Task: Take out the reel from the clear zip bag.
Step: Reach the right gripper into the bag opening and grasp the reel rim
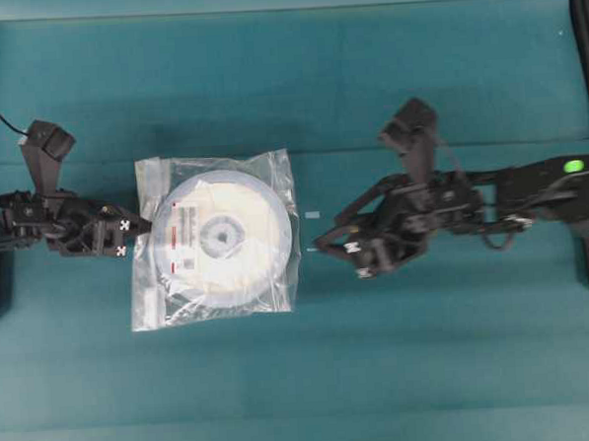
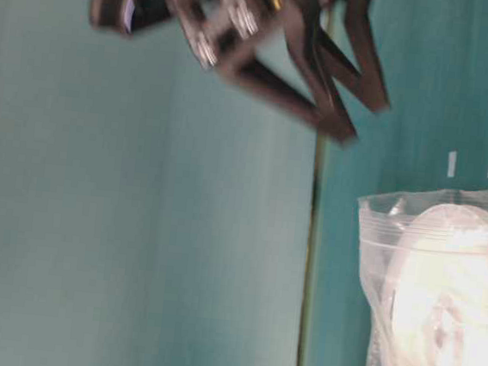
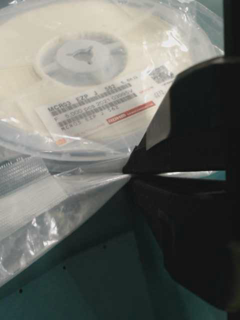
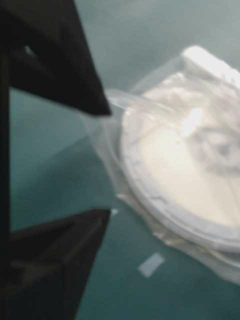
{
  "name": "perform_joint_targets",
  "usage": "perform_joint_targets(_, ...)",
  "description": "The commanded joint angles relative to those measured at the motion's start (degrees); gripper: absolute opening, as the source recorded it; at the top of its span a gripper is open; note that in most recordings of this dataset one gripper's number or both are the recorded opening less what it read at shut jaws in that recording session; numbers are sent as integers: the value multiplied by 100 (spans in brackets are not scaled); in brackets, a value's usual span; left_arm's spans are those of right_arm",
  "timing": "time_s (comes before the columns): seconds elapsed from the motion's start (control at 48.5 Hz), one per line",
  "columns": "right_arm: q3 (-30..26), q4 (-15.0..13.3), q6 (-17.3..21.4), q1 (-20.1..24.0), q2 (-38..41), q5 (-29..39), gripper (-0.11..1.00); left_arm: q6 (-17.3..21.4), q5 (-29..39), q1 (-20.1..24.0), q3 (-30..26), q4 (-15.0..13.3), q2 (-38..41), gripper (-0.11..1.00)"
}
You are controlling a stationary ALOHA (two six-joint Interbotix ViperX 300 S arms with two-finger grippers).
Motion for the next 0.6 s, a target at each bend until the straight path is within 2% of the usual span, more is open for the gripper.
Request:
perform_joint_targets(0.0,-325,53,44,-26,378,-18,94,18,0,-26,-44,26,0,1)
perform_joint_targets(0.083,-501,176,105,-44,712,-26,90,18,0,-26,-35,26,-9,1)
perform_joint_targets(0.227,-686,413,149,-62,1099,-62,90,18,0,-35,-35,26,-9,1)
perform_joint_targets(0.578,-765,765,149,-193,1204,-246,90,18,35,-26,-35,18,0,1)
